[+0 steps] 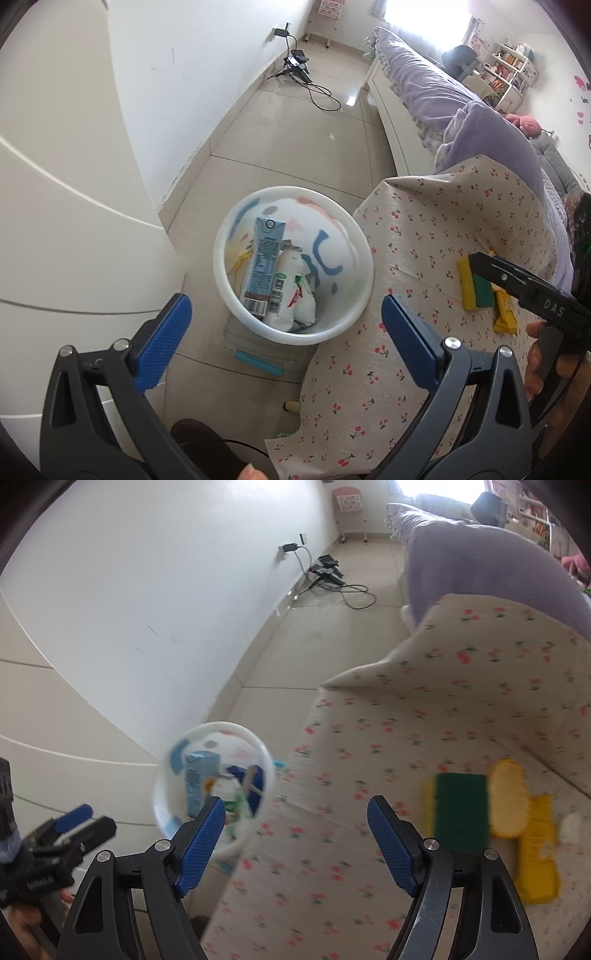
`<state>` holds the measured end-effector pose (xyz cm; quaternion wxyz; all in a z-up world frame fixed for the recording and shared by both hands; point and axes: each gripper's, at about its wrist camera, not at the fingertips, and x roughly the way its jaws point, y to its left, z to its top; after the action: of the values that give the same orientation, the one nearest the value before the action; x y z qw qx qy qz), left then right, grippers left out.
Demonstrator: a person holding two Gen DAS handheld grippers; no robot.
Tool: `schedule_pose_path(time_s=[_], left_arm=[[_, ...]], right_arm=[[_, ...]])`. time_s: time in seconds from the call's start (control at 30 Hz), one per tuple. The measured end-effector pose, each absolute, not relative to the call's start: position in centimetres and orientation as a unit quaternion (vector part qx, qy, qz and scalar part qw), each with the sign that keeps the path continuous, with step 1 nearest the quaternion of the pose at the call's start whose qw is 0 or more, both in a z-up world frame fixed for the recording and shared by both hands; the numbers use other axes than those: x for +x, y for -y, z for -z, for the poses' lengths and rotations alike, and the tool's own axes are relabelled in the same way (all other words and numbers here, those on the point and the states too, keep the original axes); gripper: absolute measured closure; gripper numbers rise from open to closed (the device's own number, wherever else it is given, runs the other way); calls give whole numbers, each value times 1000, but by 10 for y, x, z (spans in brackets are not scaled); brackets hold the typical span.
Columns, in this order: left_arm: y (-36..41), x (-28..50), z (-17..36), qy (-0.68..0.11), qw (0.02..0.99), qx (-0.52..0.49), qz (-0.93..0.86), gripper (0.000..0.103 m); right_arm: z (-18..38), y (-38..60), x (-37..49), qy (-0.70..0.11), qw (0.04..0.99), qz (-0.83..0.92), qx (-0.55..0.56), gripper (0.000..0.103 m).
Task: Collect trash
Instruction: 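Move both open grippers back over the sponge and yellow packet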
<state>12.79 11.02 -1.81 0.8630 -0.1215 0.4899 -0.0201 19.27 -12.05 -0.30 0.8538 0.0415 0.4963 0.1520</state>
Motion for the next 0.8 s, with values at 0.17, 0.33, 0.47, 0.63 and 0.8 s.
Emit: schedule_pose_path(time_s=[0.17, 0.33, 0.47, 0.63, 0.8], left_arm=[[-98, 128, 17, -492, 863, -113, 30, 1], [-84, 127, 15, -493, 863, -102, 44, 1], [-69, 127, 14, -492, 864, -91, 57, 1], [-52, 127, 13, -492, 864, -81, 69, 1], [-35, 127, 13, -493, 863, -73, 78, 1]], right_arm=[[-3, 147, 179, -496, 856, -138, 42, 22], [-5, 174, 168, -498, 857, -121, 46, 21], [-3, 196, 159, -500, 858, -108, 50, 21], [0, 222, 149, -501, 859, -90, 50, 21], [4, 246, 141, -503, 859, -76, 56, 21]])
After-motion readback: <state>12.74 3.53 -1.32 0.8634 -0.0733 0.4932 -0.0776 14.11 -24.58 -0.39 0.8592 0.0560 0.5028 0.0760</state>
